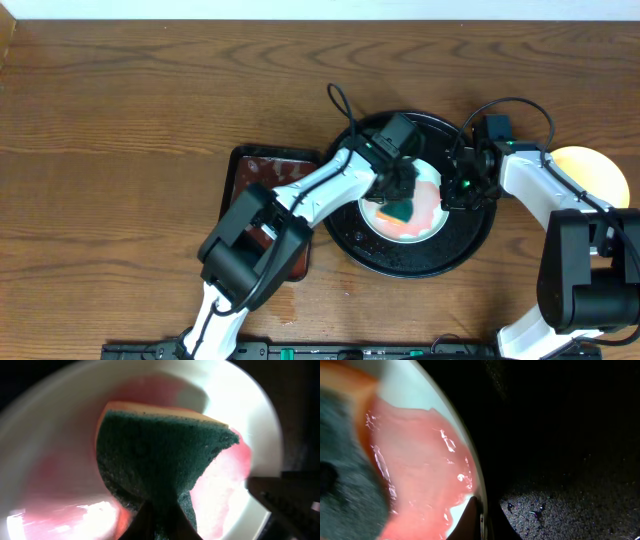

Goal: Clean dirty plates on tray and stack at the side
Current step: 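Scrub the mint plate with the sponge in the left gripper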

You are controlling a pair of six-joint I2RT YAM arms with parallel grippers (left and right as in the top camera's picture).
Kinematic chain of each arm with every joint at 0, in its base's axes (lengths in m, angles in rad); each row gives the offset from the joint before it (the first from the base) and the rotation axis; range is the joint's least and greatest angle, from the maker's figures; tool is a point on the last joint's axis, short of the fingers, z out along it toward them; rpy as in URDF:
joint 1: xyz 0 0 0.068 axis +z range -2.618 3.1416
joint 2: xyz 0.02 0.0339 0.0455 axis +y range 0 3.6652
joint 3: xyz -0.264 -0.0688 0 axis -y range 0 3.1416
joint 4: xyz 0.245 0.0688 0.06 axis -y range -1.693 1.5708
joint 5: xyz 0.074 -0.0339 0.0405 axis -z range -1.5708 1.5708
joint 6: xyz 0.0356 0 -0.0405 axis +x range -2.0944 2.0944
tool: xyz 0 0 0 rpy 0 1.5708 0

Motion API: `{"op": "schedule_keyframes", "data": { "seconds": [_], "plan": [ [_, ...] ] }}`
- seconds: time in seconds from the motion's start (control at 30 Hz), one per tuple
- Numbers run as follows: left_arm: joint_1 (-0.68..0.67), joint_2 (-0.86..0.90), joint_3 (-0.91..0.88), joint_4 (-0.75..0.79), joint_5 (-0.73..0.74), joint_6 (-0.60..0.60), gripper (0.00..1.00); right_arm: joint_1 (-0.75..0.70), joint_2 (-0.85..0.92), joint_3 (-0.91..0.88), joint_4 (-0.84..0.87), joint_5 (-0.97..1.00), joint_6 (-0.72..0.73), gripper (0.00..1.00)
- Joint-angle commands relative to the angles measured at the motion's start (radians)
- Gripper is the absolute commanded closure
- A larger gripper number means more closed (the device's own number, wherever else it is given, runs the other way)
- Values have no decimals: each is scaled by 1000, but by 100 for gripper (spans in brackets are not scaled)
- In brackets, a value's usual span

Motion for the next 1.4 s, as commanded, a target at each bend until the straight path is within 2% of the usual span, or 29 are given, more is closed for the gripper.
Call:
{"op": "schedule_keyframes", "data": {
  "seconds": [0.0, 0.1, 0.23, 0.3, 0.47, 0.67, 0.9, 1.07, 1.3, 1.37],
  "plan": [
    [-63, 60, -19, 20, 167, -34, 93, 39, 43, -34, -3, 6, -20, 99],
    [-62, 60, -19, 43, 227, -34, 92, 40, 43, -34, -3, 6, -20, 99],
    [-53, 60, -19, 16, 198, -34, 92, 40, 43, -34, -4, 6, -20, 99],
    [-37, 60, -19, -39, 134, -34, 93, 40, 43, -34, -5, 6, -20, 99],
    [42, 60, -19, -267, -141, -79, 93, 40, 43, -34, -5, 6, -20, 99],
    [127, 58, 6, -383, -316, -78, 93, 40, 43, -34, -5, 7, -20, 99],
    [141, 58, 119, -529, -516, -61, 92, 40, 43, -34, -13, 36, -16, 99],
    [121, 60, 126, -507, -451, -48, 93, 40, 43, -34, -10, 36, -16, 99],
    [41, 63, 100, -301, -18, -35, 92, 40, 43, -34, -11, 36, -12, 99],
    [11, 63, 100, -247, 63, -33, 93, 40, 43, -34, -10, 36, -12, 99]
  ]
}}
